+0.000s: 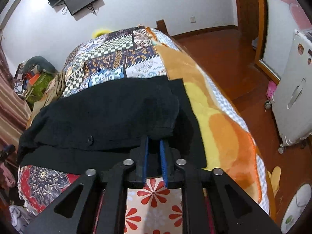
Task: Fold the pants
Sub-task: 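Lift the black trouser leg with the right gripper and lay it over the other leg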
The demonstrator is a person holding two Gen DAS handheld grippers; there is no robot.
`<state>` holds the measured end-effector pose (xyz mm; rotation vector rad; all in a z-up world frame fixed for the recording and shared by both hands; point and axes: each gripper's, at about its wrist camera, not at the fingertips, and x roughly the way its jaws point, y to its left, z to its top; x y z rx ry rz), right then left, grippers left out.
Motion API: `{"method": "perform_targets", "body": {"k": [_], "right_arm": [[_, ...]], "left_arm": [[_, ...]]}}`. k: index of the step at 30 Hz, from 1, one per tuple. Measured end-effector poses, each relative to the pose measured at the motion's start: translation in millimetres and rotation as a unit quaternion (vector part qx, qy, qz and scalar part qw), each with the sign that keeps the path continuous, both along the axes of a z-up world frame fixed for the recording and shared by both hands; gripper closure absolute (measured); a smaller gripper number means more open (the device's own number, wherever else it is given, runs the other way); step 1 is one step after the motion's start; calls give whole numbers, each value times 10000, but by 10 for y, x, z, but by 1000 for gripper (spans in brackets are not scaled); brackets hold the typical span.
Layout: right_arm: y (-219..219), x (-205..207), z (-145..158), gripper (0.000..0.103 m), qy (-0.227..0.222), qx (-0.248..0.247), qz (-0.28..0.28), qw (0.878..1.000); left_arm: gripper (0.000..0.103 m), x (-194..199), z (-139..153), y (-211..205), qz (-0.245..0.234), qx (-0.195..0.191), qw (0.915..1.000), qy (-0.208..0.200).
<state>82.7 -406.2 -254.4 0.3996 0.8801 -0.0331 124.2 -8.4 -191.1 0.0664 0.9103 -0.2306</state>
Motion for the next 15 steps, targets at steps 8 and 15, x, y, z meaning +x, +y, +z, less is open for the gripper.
{"method": "perform_targets", "body": {"k": [8, 15], "right_arm": [[-26, 49, -143, 64, 261, 107, -131, 9995], [-21, 57, -74, 64, 245, -3, -155, 9996]], "left_arm": [[22, 94, -276, -152, -166, 116, 9994, 280], [71, 191, -255, -217, -323, -49, 9994, 139]]}}
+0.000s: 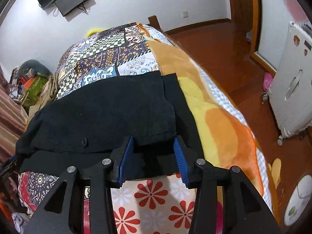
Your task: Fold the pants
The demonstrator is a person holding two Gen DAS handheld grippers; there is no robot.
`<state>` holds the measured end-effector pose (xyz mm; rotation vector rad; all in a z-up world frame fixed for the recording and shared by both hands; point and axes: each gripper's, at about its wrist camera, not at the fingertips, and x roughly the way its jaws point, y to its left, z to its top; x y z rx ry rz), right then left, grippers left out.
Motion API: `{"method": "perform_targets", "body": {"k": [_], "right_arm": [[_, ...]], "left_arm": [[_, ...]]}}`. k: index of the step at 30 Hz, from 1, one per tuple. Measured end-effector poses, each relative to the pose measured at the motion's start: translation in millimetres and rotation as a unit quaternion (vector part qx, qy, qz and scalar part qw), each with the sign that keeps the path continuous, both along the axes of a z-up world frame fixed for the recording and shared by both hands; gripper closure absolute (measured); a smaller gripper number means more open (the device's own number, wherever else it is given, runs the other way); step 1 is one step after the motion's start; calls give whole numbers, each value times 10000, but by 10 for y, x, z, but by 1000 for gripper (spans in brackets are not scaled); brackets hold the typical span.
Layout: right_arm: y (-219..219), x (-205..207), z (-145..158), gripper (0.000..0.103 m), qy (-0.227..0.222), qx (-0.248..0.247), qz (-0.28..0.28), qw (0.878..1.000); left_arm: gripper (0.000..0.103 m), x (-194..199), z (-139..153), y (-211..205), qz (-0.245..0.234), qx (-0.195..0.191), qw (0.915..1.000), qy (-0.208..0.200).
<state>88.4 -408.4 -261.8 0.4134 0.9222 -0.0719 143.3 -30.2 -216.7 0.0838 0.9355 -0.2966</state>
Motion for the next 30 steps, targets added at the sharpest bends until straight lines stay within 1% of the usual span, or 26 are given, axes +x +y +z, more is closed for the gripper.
{"method": "perform_targets", "body": {"k": [1, 2, 4, 6, 8, 9, 10, 11, 12, 13, 14, 16, 18, 19, 22, 23, 25, 28, 30], "right_arm": [[4, 7, 47, 64, -28, -69, 0, 10000], [17, 15, 82, 64, -53, -116, 6, 9999], [58, 50, 176, 64, -115, -250, 69, 9996], [118, 96, 260, 64, -177, -357, 164, 9991], [218, 160, 392, 64, -318, -453, 309, 9980], [280, 198, 472, 64, -413, -487, 397, 9972], [323, 222, 518, 63, -471, -500, 443, 9967], [392, 266, 587, 63, -562, -509, 538, 9957], [472, 318, 660, 60, -646, -524, 665, 9943], [557, 362, 713, 51, -723, -571, 771, 9928], [637, 400, 765, 47, -811, -628, 878, 9908], [862, 517, 884, 47, -984, -747, 1226, 9847], [1045, 637, 961, 47, -1089, -779, 1471, 9800], [1183, 718, 1007, 47, -1167, -760, 1675, 9760], [1489, 889, 1073, 46, -1329, -717, 2029, 9675], [1573, 934, 1083, 43, -1367, -700, 2131, 9649], [1786, 1052, 1093, 39, -1442, -688, 2401, 9575], [2068, 1224, 1072, 39, -1418, -664, 2823, 9465], [2309, 1396, 1008, 39, -1331, -649, 3149, 9375]], "left_arm": [[82, -1, 18, -4, -65, -70, 10000, -1], [83, 0, 40, -2, -135, -154, 9998, 25], [83, -33, 80, 11, -183, -187, 9997, 11], [83, -57, 94, 52, -240, -245, 9994, 107], [79, -95, 126, 140, -177, -347, 9991, 193], [71, -119, 154, 196, -120, -418, 9988, 206], [60, -146, 198, 286, -10, -519, 9985, 199], [55, -169, 238, 358, 91, -583, 9981, 154], [48, -193, 283, 439, 205, -639, 9977, 74], [42, -226, 351, 561, 357, -675, 9971, -57], [40, -232, 400, 650, 475, -682, 9964, -149], [31, -231, 491, 892, 812, -635, 9941, -333], [29, -201, 534, 1097, 1114, -506, 9915, -444], [29, -145, 546, 1251, 1346, -423, 9890, -454], [29, 19, 505, 1608, 1760, -427, 9828, -374], [29, 89, 471, 1717, 1883, -422, 9806, -341], [29, 228, 375, 1886, 2066, -399, 9773, -241], [29, 471, 173, 2098, 2252, -455, 9732, 36], [29, 579, 63, 2172, 2261, -504, 9726, 187]]}}
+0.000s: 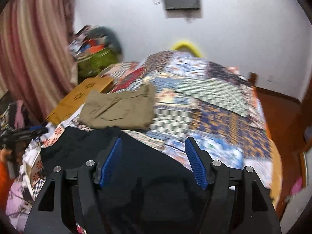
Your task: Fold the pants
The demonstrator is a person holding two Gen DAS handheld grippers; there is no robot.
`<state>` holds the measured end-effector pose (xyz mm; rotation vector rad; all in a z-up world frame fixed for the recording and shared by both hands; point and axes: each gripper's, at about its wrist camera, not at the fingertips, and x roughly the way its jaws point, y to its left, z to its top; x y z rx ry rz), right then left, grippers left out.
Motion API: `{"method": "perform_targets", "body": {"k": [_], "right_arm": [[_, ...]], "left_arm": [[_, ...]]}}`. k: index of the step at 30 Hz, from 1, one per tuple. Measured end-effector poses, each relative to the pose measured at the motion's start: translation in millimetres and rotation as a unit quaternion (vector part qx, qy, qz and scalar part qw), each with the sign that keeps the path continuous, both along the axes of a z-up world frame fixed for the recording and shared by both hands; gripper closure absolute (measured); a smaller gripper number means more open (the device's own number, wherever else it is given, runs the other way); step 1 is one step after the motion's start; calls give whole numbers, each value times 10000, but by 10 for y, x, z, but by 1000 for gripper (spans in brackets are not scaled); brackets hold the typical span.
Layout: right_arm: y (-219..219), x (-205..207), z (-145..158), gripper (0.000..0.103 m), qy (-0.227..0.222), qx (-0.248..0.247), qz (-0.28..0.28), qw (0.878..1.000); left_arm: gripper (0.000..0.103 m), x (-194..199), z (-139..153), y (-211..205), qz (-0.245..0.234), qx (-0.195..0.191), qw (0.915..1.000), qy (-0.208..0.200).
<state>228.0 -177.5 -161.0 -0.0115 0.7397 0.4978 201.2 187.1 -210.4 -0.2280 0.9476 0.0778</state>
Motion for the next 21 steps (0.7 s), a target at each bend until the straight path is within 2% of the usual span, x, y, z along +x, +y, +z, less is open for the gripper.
{"method": "perform_targets", "body": {"k": [9, 13, 15, 18, 20, 21], "right_arm": [[903, 639, -395, 39, 559, -441, 1135, 9910], [1205, 864, -595, 39, 993, -661, 1623, 9795], [1312, 926, -681, 41, 1120, -796, 1821, 9736], [1428, 995, -811, 56, 1401, -975, 2086, 9630], [1469, 1022, -877, 71, 1590, -993, 2218, 9569], [1496, 1025, -911, 74, 1656, -1024, 2281, 9540]], "left_arm": [[29, 456, -434, -32, -372, 41, 9971, 662], [29, 557, -607, -44, -423, 55, 9951, 897], [29, 594, -650, -31, -446, -67, 9947, 924], [29, 648, -654, -25, -511, -241, 9938, 960], [29, 699, -661, -26, -591, -276, 9928, 1007], [30, 726, -657, -27, -621, -285, 9924, 1026]]}}
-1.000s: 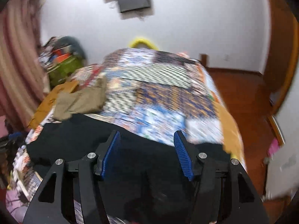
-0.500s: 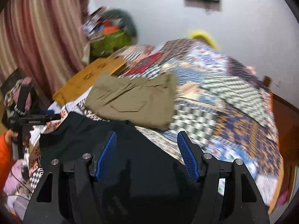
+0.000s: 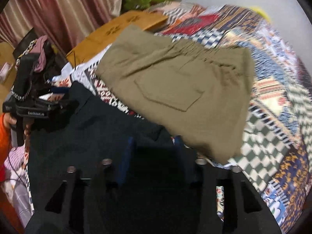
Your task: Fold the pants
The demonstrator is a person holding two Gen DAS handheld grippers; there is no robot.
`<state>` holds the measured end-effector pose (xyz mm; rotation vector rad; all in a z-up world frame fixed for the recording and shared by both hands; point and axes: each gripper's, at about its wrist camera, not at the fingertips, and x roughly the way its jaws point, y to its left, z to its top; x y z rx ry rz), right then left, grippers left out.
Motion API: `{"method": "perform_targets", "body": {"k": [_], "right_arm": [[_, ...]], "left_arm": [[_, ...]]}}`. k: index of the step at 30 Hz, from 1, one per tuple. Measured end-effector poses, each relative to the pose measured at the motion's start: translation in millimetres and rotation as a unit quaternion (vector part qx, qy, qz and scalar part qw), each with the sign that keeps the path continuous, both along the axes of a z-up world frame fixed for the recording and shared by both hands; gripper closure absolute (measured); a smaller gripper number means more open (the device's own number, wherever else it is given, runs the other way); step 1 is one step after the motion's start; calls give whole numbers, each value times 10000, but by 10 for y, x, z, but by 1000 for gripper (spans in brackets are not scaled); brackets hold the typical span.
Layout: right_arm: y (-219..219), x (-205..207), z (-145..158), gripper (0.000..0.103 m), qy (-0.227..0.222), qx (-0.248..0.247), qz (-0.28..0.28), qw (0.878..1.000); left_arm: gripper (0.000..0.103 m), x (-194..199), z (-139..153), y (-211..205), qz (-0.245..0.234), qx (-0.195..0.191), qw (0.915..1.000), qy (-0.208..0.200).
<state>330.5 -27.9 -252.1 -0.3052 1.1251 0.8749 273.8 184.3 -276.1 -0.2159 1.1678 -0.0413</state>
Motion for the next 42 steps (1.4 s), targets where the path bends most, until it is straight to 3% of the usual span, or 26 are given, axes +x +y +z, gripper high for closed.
{"method": "perform_targets", "body": {"k": [9, 11, 13, 16, 20, 24, 29, 32, 36, 39, 40, 42], "right_arm": [[107, -52, -142, 91, 48, -197, 269, 9994], [126, -94, -110, 96, -162, -192, 292, 9993], [124, -174, -29, 97, -551, -165, 328, 9978], [77, -216, 116, 98, -904, -1, 253, 9956], [37, -228, 329, 99, -1281, 230, 157, 9914], [60, -211, 414, 99, -1551, 286, 185, 9873], [220, -54, 209, 98, -1200, 39, 117, 9927], [212, -31, 175, 97, -925, -48, 19, 9957], [54, -147, 363, 91, -1091, -145, -118, 9939], [-158, -251, 560, 76, -1189, -29, -273, 9925], [-280, -319, 660, 67, -1253, 94, -359, 9914], [-422, -398, 758, 62, -1374, 177, -475, 9892]], "left_arm": [[45, 130, -44, -49, -286, -192, 9994, 69], [52, 116, -10, -71, -316, -83, 9995, -35], [68, 83, 46, -99, -334, 90, 9992, -195], [79, 10, 131, -132, -290, 443, 9977, -414], [84, -107, 247, -59, -79, 683, 9953, -685], [84, -177, 424, 58, 128, 858, 9914, -978], [82, -2, 248, 109, 38, 974, 9937, -556], [75, 22, 199, 120, 52, 978, 9941, -470], [63, -62, 401, 152, 200, 1017, 9927, -615], [49, -237, 657, 203, 358, 1105, 9894, -866], [46, -305, 731, 224, 374, 1085, 9888, -958], [41, -424, 842, 229, 394, 1074, 9878, -1056]]}}
